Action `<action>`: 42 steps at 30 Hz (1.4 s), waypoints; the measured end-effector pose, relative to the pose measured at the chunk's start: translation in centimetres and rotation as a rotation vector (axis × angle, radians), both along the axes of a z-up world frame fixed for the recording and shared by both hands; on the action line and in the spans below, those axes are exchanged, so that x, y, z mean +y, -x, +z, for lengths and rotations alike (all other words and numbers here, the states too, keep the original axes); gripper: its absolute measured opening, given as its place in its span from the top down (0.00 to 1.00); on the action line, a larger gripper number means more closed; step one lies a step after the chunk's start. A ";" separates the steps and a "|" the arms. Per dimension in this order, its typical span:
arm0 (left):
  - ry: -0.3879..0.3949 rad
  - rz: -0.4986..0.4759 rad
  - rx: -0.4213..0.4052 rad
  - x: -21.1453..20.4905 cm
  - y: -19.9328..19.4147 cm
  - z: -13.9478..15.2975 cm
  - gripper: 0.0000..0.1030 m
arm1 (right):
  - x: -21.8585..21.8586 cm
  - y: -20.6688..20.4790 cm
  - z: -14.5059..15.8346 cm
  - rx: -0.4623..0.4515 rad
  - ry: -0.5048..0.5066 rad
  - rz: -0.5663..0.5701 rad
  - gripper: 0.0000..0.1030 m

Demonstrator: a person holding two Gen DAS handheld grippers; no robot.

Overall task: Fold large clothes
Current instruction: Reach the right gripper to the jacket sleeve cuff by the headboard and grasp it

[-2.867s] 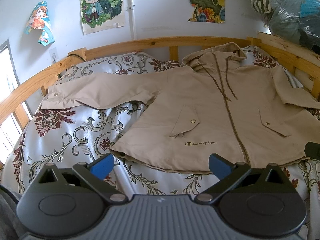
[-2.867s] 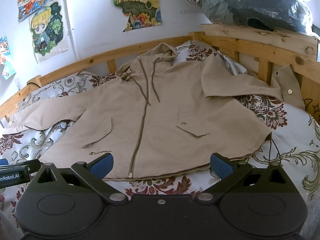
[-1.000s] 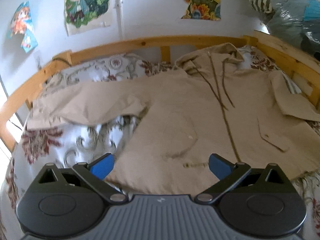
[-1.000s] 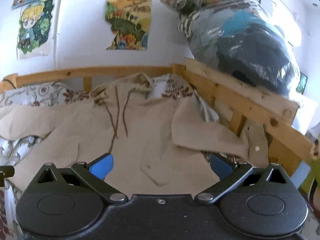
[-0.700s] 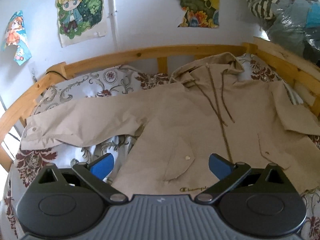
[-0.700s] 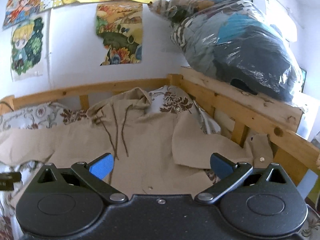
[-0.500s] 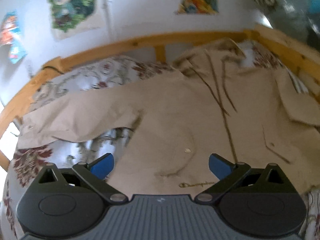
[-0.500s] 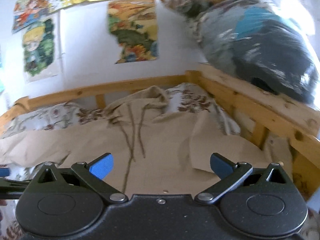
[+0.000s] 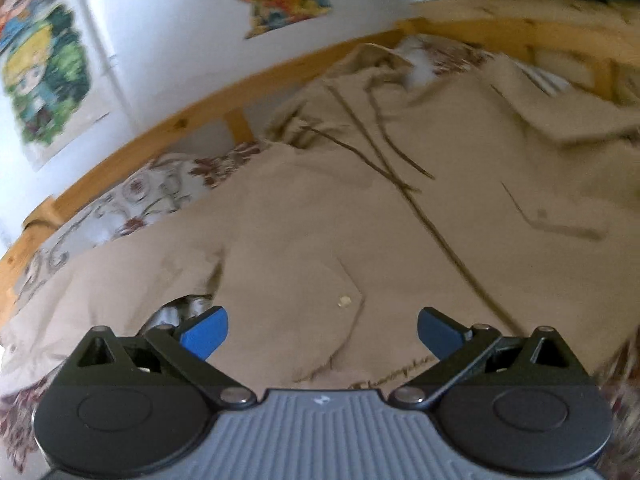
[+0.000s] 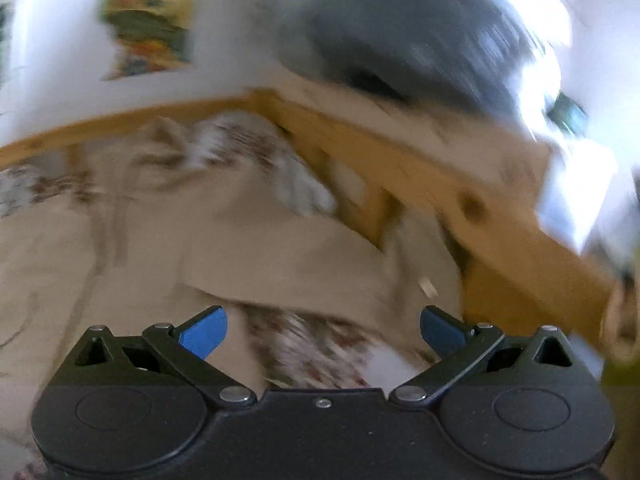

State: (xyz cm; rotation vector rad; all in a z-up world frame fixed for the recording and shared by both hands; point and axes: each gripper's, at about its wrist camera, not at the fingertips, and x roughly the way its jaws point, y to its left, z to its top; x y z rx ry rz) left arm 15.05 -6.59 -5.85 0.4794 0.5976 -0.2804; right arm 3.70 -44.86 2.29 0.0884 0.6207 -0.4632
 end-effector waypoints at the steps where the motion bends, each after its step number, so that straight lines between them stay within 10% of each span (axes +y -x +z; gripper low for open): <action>1: -0.008 -0.019 -0.011 0.1 0.1 -0.6 0.00 | -1.1 0.3 -1.2 -0.010 -0.031 -0.038 0.05; 18: 0.142 0.054 0.115 3.4 -1.8 -0.8 0.01 | -7.6 -1.4 -6.8 -0.151 -0.361 -0.347 0.23; 33: 0.291 -0.007 0.229 4.0 -2.2 -0.4 0.01 | -10.5 -2.1 -9.0 -0.128 -0.264 -0.581 0.35; 42: 0.336 0.046 0.238 5.2 -3.0 0.1 0.01 | -10.7 -2.8 -9.6 -0.152 -0.280 -0.647 0.80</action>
